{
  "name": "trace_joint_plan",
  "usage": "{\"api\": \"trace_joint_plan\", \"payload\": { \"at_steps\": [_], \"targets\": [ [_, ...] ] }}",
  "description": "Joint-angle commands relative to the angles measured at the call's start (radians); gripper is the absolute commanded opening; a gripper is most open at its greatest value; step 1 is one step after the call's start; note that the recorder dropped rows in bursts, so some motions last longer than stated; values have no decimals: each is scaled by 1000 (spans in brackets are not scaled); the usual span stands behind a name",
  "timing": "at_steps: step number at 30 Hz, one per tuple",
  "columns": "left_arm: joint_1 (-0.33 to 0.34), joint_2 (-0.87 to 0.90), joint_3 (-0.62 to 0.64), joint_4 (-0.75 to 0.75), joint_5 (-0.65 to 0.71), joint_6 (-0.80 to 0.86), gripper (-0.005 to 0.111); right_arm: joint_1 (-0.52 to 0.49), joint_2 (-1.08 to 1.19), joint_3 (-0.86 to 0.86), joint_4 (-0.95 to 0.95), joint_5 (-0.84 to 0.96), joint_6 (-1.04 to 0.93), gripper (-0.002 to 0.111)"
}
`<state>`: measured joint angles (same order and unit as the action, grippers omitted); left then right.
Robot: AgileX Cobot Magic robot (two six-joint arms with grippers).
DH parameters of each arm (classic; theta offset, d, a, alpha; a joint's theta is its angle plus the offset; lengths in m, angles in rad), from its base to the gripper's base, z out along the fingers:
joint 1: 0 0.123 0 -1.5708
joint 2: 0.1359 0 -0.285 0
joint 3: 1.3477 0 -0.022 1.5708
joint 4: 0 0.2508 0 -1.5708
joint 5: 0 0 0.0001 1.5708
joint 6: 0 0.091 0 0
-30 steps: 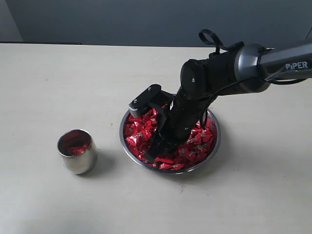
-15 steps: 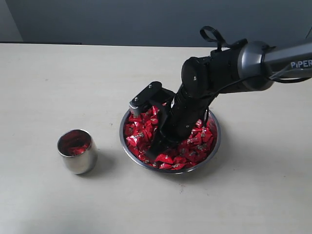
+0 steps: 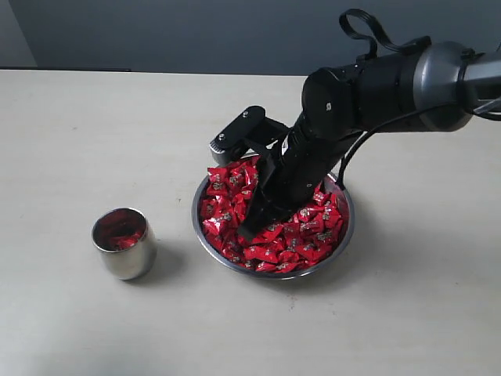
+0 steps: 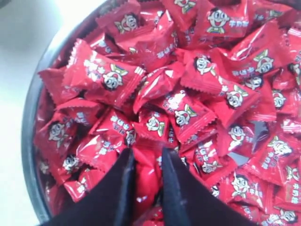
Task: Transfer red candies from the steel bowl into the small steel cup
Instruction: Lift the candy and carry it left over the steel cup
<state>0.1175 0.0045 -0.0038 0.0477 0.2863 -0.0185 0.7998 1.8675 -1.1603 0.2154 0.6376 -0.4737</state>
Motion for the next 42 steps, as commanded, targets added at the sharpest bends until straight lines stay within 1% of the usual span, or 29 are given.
{"api": "trace_joint_plan", "payload": {
  "at_steps": [1, 5, 10, 14, 18, 20, 22, 25, 27, 28, 32, 37, 42],
  "targets": [
    [1, -4, 4, -2, -2, -1, 0, -1, -10, -3, -35, 14, 20, -1],
    [1, -4, 4, -2, -2, -1, 0, -1, -10, -3, -90, 24, 65, -1],
    [1, -4, 4, -2, -2, -1, 0, -9, -21, -3, -258, 20, 242, -1],
    [1, -4, 4, -2, -2, -1, 0, -11, -37, -3, -207, -61, 246, -1],
    [1, -4, 4, -2, -2, -1, 0, -11, -66, -4, -131, -189, 239, -1],
    [1, -4, 4, -2, -2, -1, 0, -9, -65, -32, 4, -221, 133, -1],
    [1, -4, 4, -2, -2, -1, 0, -9, -56, -74, 184, -221, -32, -1],
    [1, -4, 4, -2, -2, -1, 0, -9, -21, -157, 426, -136, -264, -1],
    [1, -4, 4, -2, -2, -1, 0, -9, 23, -227, 517, -44, -359, -1],
    [1, -4, 4, -2, -2, -1, 0, -9, 47, -259, 531, -4, -372, -1],
    [1, -4, 4, -2, -2, -1, 0, 12, 98, -337, 525, 59, -376, -1],
    [1, -4, 4, -2, -2, -1, 0, 68, 159, -434, 514, 136, -381, -1],
    [1, -4, 4, -2, -2, -1, 0, 129, 222, -485, 488, 167, -381, -1]
  ]
}}
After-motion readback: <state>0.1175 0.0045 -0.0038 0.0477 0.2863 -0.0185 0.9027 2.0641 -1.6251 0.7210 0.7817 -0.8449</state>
